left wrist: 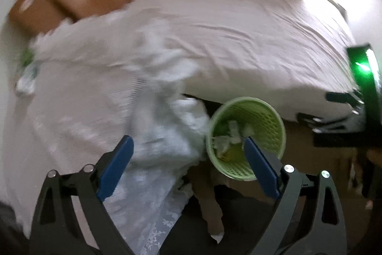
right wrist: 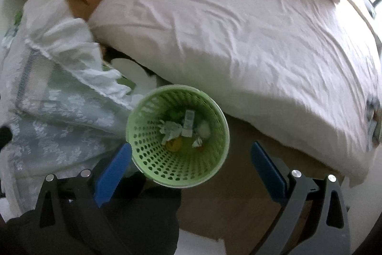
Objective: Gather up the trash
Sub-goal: 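Move both tools back over the bed toward the green packets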
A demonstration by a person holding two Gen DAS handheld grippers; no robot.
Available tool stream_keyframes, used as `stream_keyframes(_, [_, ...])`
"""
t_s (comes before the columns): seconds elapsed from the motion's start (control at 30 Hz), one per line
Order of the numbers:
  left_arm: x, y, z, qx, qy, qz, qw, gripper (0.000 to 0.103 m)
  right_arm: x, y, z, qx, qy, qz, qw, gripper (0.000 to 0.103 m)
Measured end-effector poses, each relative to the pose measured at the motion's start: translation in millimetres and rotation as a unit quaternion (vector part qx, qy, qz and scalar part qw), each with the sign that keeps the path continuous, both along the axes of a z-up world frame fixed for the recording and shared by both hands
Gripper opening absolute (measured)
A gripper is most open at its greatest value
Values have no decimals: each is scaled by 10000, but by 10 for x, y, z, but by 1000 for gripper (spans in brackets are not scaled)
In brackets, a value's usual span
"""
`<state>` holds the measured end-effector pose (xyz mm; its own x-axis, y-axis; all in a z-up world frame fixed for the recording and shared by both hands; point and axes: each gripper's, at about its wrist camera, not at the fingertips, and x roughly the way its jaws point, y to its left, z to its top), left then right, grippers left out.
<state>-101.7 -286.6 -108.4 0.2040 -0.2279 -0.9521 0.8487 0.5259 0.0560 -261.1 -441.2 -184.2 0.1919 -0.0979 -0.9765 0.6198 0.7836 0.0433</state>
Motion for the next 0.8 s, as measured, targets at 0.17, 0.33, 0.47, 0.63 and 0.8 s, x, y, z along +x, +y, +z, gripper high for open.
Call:
stream_keyframes(0.17, [430,425,95,-113,-132,812,9965,95,495,215,236,-247,-170,706,9971,100])
stream_keyframes(0.33, [823,941,213,-178,-353,1589,9865,95,1041,517,403,-286,-377,1312,9902,100])
stream_keyframes(0.47, [1151,1396,284,-262,-381,2207,9742,95,1549,817,524,-196,-577,1711,9834,100])
stream_keyframes(0.63, [1551,1914,331,-302,-443,2813,9581,95,2224,1183,649,3,-778,2064,9754,100])
stream_keyframes(0.8, [1950,2336,310,-296,-539,3216,9449,95,3091,1673,765,0,-945,2318,9682,100])
